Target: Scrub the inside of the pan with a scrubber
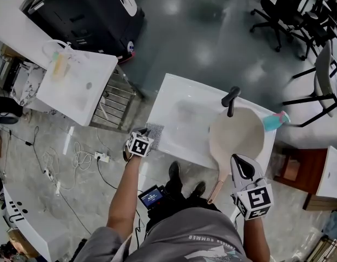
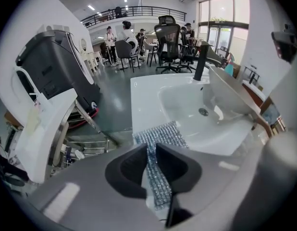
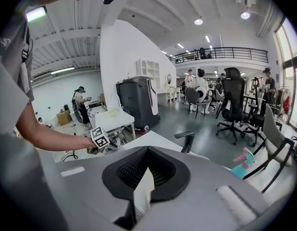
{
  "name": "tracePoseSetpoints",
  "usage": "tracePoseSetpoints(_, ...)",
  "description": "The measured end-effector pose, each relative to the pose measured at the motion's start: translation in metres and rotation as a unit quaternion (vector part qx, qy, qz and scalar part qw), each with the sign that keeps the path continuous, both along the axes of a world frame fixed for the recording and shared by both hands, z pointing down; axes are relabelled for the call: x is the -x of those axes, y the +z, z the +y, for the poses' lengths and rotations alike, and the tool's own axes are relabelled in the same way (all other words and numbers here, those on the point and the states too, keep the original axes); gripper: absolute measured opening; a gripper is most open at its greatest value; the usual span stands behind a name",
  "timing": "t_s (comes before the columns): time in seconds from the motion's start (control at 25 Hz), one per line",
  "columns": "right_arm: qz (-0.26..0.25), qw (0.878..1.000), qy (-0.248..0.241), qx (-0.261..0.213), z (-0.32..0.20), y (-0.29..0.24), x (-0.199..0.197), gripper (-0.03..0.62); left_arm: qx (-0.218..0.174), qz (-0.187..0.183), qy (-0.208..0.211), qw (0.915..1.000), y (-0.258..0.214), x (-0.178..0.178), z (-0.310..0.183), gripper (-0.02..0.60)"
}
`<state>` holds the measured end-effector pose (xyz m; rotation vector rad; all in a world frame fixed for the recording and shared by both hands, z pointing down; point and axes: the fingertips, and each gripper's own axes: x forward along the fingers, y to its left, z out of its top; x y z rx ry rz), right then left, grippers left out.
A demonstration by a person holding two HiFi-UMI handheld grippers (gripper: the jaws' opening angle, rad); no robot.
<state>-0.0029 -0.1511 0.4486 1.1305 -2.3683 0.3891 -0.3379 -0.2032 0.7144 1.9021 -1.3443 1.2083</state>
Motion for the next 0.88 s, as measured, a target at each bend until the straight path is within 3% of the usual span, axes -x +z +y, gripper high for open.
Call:
tracePoseSetpoints(0.24,0.0,1.0,-0.001,-0.011,0.009,-0.01,0.001,0.002,-0.034,0.012,-0.004,0.9993,-0.028,0.003,-0.003,0.123)
tracePoseSetpoints(0.44,-0.009,1.0,-0.005,-0.03,0.023,-0.027,-0.009,0.002,-0.126,0.004,-0.001,0.992,-0.104,-0.003,0.0,0.093)
tracePoseSetpoints(0.56,-0.02,0.999,-0.011,-0.046,0.035,-0.041,-0.016,0.002,-0.213,0.016,-0.006,0.9768,-0.177,-0.015,0.011,0.008)
tracePoseSetpoints(0.68,-0.039,0.997,-0.022,-0.066,0.049,-0.059,-0.023,0.002,-0.293,0.046,-0.004,0.955,-0.254,-0.035,0.035,0.002)
tracePoseSetpoints(0.88,-0.078,0.99,-0.059,-0.103,0.08,-0.1,-0.029,0.002,-0.385,0.07,-0.002,0.9202,-0.354,-0.069,0.102,0.0)
